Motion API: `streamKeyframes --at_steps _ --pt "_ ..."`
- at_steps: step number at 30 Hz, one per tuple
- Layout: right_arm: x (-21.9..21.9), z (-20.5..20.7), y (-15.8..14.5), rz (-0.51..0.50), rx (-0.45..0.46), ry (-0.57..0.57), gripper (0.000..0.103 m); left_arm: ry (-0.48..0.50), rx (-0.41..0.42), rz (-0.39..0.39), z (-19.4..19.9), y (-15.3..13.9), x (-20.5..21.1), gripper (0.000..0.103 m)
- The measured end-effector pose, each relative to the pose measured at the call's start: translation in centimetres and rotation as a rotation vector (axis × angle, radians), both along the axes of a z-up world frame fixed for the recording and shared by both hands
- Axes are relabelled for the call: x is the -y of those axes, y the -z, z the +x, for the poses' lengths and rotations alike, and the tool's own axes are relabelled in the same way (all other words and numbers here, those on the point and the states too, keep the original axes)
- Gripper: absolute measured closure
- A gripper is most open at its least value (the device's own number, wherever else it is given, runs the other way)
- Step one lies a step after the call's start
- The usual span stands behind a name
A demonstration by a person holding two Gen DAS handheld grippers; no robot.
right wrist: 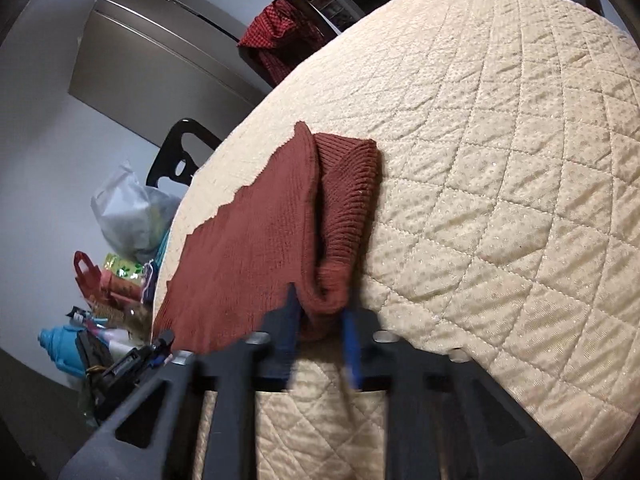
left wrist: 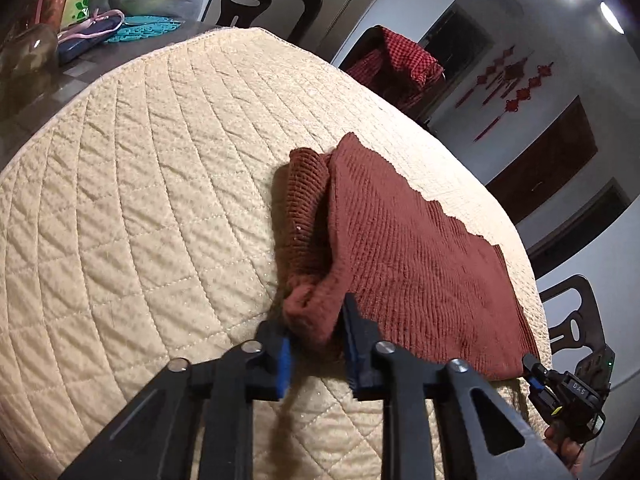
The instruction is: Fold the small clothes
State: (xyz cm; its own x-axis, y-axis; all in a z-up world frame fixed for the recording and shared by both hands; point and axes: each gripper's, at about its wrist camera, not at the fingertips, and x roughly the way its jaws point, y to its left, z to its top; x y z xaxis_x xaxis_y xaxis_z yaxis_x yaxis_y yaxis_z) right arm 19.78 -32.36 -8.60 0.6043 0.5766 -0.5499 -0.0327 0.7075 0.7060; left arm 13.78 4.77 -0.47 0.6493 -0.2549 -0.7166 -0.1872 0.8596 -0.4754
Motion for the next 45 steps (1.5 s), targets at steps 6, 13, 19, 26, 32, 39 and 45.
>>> streamKeyframes --at_steps 6,13,19,26,32,39,45 --pt "0.5 -0.9 -1.1 0.019 0.043 -0.002 0.091 0.034 0.046 0.015 -0.9 -1.8 0.1 0.090" --pt "0.9 -5.0 -2.7 0.005 0.074 -0.034 0.091 0.079 0.075 0.000 -5.1 -3.1 -0.3 0.090" --pt "1.2 -9.7 -2.7 -0.015 0.061 -0.045 0.091 0.088 0.063 -0.025 -9.6 -2.4 -0.6 0.090" --pt "1.7 -12.3 0.4 -0.029 -0.005 -0.033 0.091 0.101 0.011 -0.046 -11.6 0.3 -0.7 0.090" --pt "2.5 -13.2 -0.4 -0.086 0.028 -0.012 0.086 0.110 0.074 0.002 -12.8 -1.9 -1.5 0.086" --pt "0.7 -12.7 -4.1 -0.187 0.180 -0.020 0.086 0.152 0.164 0.068 -11.1 -5.1 0.0 0.086" --pt "-1.8 -9.4 -1.9 -0.282 0.125 -0.072 0.086 0.126 0.185 0.108 -10.5 -6.2 -0.5 0.085"
